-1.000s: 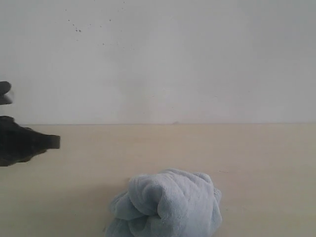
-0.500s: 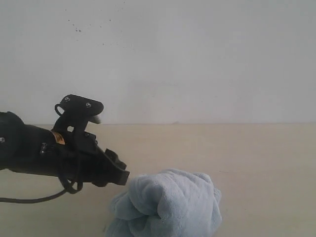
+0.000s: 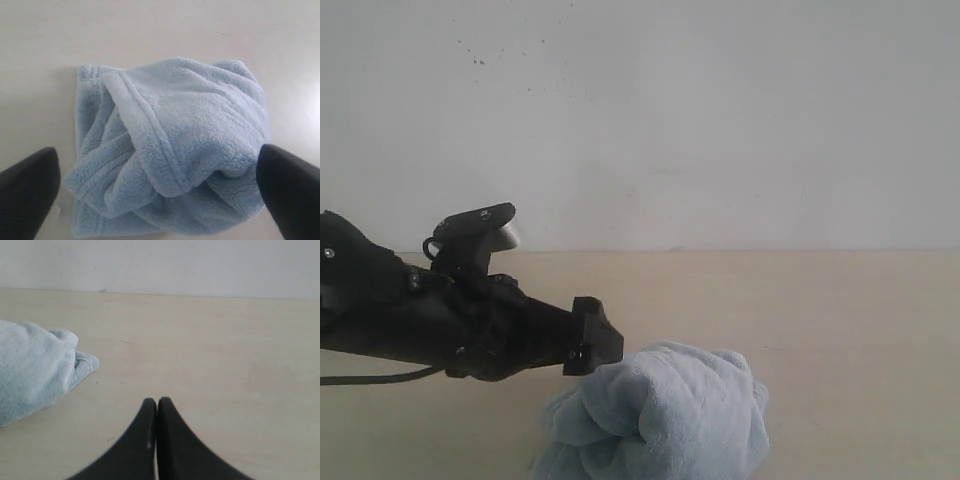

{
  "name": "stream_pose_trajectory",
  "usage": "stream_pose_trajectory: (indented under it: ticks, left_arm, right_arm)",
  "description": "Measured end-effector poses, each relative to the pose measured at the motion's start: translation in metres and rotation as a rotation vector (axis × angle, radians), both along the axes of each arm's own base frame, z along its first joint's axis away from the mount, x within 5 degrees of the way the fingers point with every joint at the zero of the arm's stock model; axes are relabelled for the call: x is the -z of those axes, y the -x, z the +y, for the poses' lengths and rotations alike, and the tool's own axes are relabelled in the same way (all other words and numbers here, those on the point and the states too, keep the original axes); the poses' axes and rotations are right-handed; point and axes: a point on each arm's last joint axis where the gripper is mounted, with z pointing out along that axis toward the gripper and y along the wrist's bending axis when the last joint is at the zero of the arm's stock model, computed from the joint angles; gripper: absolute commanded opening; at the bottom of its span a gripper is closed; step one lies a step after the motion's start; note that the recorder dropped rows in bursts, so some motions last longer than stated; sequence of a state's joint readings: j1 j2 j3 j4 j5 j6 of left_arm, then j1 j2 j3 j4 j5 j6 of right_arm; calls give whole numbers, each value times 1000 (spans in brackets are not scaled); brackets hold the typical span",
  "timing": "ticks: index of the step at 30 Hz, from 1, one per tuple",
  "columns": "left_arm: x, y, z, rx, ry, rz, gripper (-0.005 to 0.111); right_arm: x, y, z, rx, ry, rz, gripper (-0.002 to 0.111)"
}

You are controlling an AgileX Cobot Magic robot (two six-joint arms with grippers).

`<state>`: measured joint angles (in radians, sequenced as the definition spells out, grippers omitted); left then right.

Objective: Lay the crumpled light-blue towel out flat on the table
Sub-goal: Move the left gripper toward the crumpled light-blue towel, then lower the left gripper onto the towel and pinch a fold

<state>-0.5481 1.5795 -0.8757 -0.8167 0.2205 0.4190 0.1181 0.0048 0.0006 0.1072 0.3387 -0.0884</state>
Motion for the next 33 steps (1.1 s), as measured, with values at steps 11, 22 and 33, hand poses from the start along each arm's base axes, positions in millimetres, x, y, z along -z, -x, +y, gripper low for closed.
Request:
stream_pose_trajectory:
  ticks: [11,22,33]
  left_arm:
    - [32,-17,-26,143,26,104,100]
    - [27,-17,-45,356,86,153,100]
    - [26,-18,-47,335,115,151,100]
  right_arm:
    - [0,0,0,0,0,0,0]
    - [0,0,0,0,0,0,0]
    - [0,0,0,0,0,0,0]
